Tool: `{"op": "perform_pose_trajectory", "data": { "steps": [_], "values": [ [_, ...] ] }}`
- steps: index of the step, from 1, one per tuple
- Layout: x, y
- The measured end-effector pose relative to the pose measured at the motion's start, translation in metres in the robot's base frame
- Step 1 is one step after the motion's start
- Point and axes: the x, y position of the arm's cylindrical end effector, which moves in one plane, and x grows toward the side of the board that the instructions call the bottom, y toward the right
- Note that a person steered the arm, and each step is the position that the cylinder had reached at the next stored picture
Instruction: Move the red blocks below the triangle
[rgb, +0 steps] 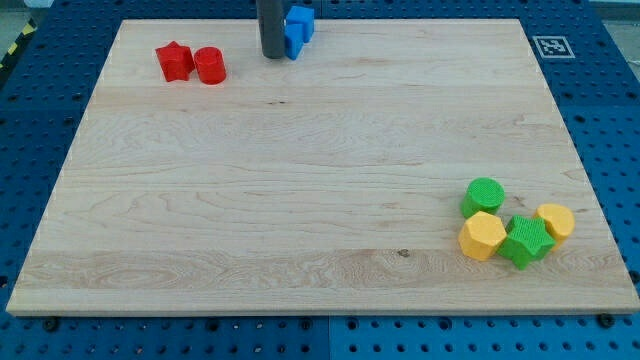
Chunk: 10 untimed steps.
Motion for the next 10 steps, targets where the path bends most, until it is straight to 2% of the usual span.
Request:
{"op": "perform_pose_trajectory", "data": {
  "steps": [1,2,4,5,6,10],
  "values": [
    [-0.01,-0.001],
    [-0.018,-0.047],
    [-0.018,-0.223],
    [-0.006,-0.213],
    [0.021,-0.177],
    [0.056,-0.024]
  ]
}}
